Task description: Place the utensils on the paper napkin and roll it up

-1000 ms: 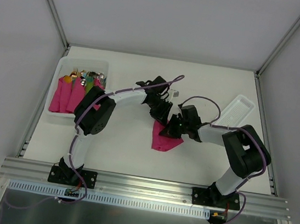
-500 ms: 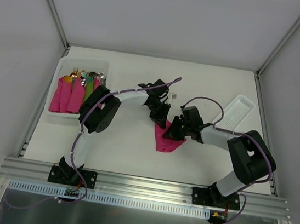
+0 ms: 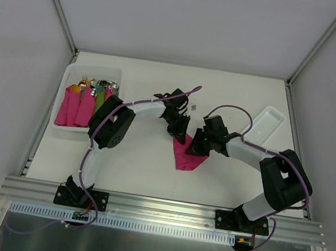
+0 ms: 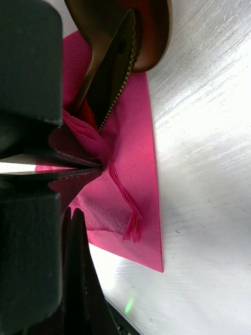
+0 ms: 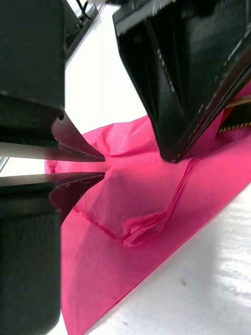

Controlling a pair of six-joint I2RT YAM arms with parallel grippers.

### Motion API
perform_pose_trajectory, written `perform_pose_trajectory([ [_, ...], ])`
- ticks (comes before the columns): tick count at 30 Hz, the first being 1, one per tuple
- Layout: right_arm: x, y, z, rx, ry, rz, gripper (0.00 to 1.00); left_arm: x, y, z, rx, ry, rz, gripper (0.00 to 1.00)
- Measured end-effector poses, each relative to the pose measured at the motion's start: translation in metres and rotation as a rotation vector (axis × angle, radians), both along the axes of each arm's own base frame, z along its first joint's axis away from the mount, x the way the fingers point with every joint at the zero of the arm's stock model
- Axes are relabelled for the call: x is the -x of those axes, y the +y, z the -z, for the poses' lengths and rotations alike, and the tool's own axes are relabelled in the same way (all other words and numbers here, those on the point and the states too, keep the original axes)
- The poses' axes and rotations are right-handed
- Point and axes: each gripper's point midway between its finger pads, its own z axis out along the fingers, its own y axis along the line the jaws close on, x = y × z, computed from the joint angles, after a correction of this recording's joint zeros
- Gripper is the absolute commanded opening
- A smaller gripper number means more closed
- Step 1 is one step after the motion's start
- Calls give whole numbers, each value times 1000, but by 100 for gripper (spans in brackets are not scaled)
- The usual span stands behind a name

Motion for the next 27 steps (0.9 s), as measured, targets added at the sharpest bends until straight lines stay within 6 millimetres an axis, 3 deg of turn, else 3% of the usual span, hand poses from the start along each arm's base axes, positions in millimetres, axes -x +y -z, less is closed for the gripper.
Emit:
perform_pose_trajectory([
  [7, -1, 6, 1, -6, -1, -8, 17, 0, 0, 0, 0, 0, 0, 6],
  [13, 0, 12, 12, -4, 33, -18, 16, 0, -1, -3, 11, -4, 8, 15],
  [20, -7, 23, 13, -41, 29, -26, 15, -5, 10, -15, 6, -74, 29, 19],
  [27, -7, 23, 13, -45, 28, -28, 15, -2, 19, -42, 23, -139, 42, 20],
])
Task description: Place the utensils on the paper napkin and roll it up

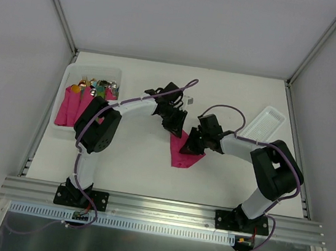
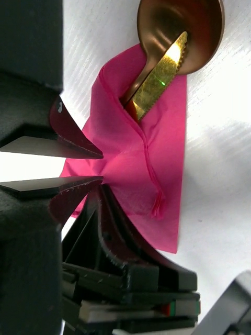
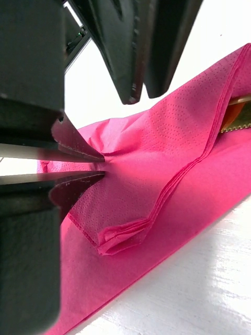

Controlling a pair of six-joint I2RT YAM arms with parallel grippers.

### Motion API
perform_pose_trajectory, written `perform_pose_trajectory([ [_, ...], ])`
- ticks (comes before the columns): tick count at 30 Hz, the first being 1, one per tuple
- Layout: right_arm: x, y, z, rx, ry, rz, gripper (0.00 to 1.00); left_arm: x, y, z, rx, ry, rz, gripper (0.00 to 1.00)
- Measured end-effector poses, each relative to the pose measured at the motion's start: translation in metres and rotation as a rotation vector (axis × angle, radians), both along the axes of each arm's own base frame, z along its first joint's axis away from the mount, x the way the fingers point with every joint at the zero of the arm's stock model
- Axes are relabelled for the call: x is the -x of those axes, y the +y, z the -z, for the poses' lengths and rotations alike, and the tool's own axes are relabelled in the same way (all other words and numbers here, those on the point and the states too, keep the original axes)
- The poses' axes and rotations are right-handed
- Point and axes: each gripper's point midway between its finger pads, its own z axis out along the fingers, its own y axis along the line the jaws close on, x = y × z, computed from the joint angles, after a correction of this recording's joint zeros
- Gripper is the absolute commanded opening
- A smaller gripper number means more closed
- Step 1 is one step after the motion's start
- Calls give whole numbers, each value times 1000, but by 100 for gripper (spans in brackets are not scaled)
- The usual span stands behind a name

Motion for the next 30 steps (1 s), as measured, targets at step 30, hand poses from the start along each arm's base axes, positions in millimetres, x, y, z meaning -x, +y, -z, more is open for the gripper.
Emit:
perform_pose_trajectory([
  [30, 1, -10, -7, 21, -21, -18, 42, 15, -8, 41, -11, 187, -48, 0],
])
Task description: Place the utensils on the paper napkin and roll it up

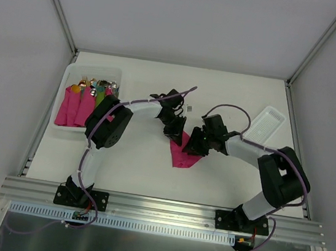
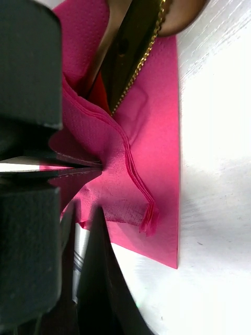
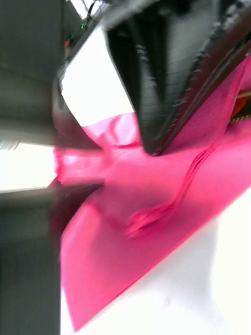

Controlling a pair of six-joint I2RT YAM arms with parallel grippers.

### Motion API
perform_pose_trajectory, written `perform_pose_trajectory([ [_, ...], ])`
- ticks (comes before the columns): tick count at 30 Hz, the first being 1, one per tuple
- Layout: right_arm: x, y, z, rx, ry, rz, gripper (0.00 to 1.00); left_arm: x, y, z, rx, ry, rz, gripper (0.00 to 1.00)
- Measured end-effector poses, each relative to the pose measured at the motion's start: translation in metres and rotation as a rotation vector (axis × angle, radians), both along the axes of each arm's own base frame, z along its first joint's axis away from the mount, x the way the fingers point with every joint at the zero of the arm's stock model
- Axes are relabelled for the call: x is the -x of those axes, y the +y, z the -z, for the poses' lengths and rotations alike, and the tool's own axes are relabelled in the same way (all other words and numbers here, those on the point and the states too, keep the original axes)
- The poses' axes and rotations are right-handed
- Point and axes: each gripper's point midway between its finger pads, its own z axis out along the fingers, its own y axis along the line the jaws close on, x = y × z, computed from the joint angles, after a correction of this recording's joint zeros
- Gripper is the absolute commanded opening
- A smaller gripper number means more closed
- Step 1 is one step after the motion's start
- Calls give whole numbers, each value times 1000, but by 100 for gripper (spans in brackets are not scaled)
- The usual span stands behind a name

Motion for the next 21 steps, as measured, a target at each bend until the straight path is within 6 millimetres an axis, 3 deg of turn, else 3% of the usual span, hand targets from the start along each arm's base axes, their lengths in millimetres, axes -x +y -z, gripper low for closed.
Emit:
perform_pose_trajectory([
  [1, 1, -8, -6, -1, -5, 18, 54, 0, 0, 0, 6, 15, -5, 0],
  [3, 0, -17, -20, -16, -23, 61, 59, -1, 0, 0, 14, 30, -13, 0],
  [6, -6, -37, -48, -18, -92, 132, 60, 0, 0, 1, 26, 52, -16, 0],
  [9, -6, -55, -59, 55, -109, 183, 53, 0, 0, 1, 31, 60, -17, 0],
  [12, -2, -71, -48, 160, -59, 208, 51, -2, 0, 0, 31, 60, -21, 0],
  [18, 17, -91, -9, 308, 87, 231, 64, -1, 0, 1, 31, 62, -21, 0],
  [21, 19, -92, 1, 330, 117, 238, 66, -1, 0, 1, 31, 61, -21, 0],
])
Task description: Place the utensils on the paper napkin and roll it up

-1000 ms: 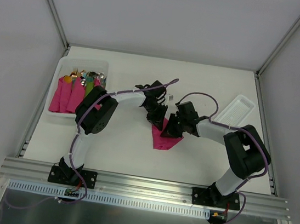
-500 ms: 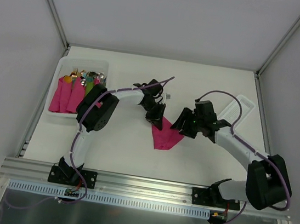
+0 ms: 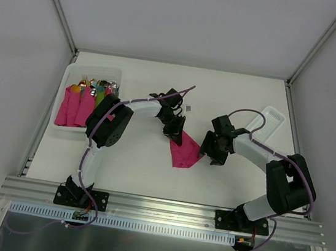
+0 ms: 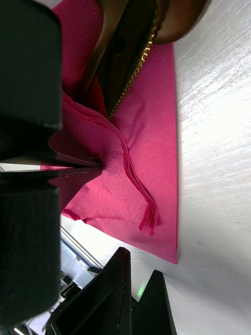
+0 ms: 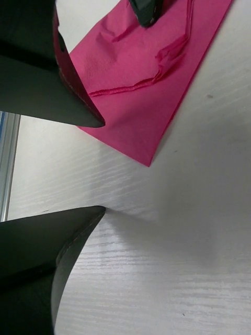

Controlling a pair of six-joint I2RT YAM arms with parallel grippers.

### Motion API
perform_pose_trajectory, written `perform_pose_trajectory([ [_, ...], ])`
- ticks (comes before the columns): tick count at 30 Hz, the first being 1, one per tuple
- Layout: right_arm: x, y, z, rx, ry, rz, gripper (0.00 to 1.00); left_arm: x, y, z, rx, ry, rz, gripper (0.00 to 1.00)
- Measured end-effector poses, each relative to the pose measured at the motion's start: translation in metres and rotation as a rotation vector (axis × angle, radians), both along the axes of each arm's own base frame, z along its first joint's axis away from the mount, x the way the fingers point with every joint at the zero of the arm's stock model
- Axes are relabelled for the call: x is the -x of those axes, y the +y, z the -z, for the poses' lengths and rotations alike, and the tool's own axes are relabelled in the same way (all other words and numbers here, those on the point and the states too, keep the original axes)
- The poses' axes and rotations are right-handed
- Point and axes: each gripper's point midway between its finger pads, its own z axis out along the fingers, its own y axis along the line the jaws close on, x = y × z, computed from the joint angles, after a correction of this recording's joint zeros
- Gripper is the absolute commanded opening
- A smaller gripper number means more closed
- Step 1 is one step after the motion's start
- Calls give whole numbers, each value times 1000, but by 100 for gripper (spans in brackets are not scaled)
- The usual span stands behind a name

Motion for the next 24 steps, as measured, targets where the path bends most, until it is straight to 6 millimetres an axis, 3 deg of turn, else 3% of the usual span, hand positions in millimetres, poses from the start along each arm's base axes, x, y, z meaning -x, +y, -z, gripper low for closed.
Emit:
perform_pose_trajectory([
  [12, -9, 17, 3, -59, 34, 37, 60, 0, 0, 0, -1, 2, -2, 0],
  [23, -38, 70, -1, -310, -4, 43, 52, 0, -1, 0, -4, 11, -11, 0],
  [24, -40, 74, -1, -330, -16, 39, 47, 0, -1, 0, -4, 12, -11, 0],
])
